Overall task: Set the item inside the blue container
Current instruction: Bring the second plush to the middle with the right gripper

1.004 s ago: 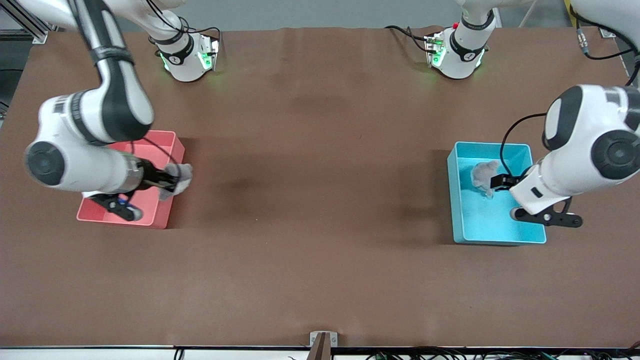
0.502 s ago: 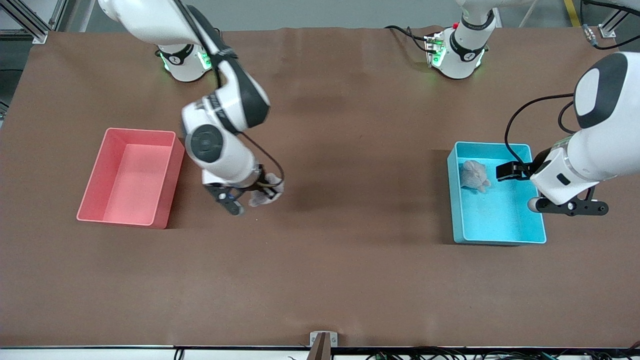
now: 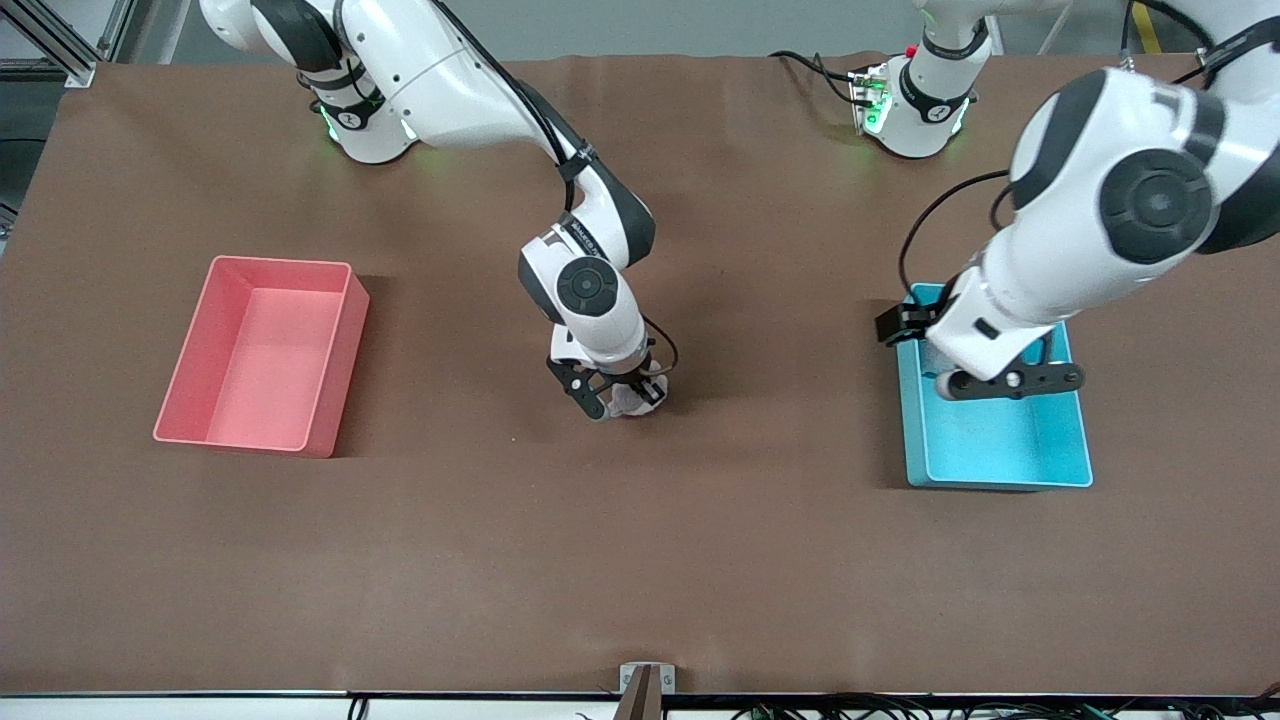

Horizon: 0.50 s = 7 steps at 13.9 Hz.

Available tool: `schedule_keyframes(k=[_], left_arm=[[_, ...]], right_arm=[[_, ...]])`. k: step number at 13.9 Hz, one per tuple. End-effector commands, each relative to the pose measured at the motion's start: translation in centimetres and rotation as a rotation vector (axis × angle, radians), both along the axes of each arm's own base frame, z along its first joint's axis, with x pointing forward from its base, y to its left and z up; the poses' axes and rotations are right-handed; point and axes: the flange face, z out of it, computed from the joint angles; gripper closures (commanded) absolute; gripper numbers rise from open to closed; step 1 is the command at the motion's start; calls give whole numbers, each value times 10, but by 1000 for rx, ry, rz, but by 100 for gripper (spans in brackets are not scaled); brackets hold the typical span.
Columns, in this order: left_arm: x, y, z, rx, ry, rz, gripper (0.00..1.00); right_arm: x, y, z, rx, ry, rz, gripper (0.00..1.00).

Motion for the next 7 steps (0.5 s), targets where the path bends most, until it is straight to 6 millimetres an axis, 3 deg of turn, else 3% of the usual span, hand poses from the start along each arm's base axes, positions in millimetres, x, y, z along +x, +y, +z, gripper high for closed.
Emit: schedule_keyframes(k=[1,2,3,5,7], left_arm=[[-7,-26,-39,-13,-16,-13,0],[-7,-39,-49,-23,-26,-11,0],[-8,-52,-59,-27,-23,16,0],[-10,-78,-78,-37,-23,74,0],[-10,-92,-99,-44,-3,122,0]], right_arm=[[0,9,-5,-12,-26,-7,80],[3,5,-6,-17,-29,-9,34],[4,4,-5,-23,-34,-3,0],[11,-1,3,-23,-47,3,0],[24,-8,24,-6,-66,-11,0]])
